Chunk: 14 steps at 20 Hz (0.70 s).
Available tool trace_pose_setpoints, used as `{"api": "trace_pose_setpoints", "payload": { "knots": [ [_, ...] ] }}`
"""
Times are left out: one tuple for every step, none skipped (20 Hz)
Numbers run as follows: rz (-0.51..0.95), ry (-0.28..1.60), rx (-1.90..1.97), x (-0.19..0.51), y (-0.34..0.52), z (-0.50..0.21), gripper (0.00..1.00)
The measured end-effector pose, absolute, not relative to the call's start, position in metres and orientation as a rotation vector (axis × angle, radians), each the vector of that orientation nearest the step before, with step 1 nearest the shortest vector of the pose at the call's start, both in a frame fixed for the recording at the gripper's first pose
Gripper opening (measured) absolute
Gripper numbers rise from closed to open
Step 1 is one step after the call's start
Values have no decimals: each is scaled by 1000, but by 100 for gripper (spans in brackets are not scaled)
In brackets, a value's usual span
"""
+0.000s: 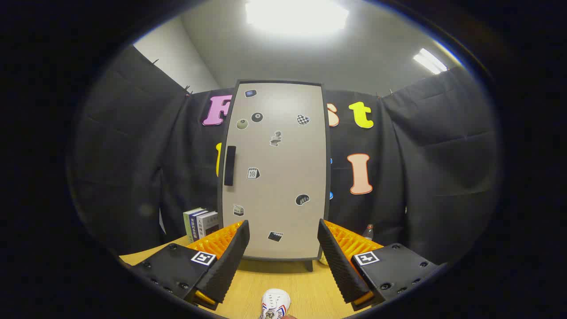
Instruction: Open the shoe cabinet door, grab the shoes and put them into the shoe cabinet, then close the shoe cabinet door.
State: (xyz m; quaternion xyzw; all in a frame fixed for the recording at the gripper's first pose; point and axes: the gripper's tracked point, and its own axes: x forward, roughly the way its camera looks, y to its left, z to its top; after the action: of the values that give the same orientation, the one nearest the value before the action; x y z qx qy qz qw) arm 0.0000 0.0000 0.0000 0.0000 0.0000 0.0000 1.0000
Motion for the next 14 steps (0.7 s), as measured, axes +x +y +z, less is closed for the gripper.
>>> {"api": "trace_pose_setpoints", "payload": {
  "knots": [
    [-3,-2,2,1,-1,-1,97],
    [0,-1,6,3,-1,-1,97],
    [0,-2,7,3,-1,-1,97],
    [-1,-2,4,4,-1,0,97],
    [0,-2,2,5,-2,1,97],
    [3,-2,3,6,-2,2,97],
    [11,0,7,6,0,2,97],
    [18,-2,12,7,1,4,97],
    [21,-3,13,8,2,6,97],
    [21,-9,9,7,1,8,97],
    [19,-17,5,7,1,11,97],
    [18,-22,3,8,-1,12,97],
    [19,-21,5,9,0,11,97],
    [22,-16,11,9,1,8,97]
  ]
}}
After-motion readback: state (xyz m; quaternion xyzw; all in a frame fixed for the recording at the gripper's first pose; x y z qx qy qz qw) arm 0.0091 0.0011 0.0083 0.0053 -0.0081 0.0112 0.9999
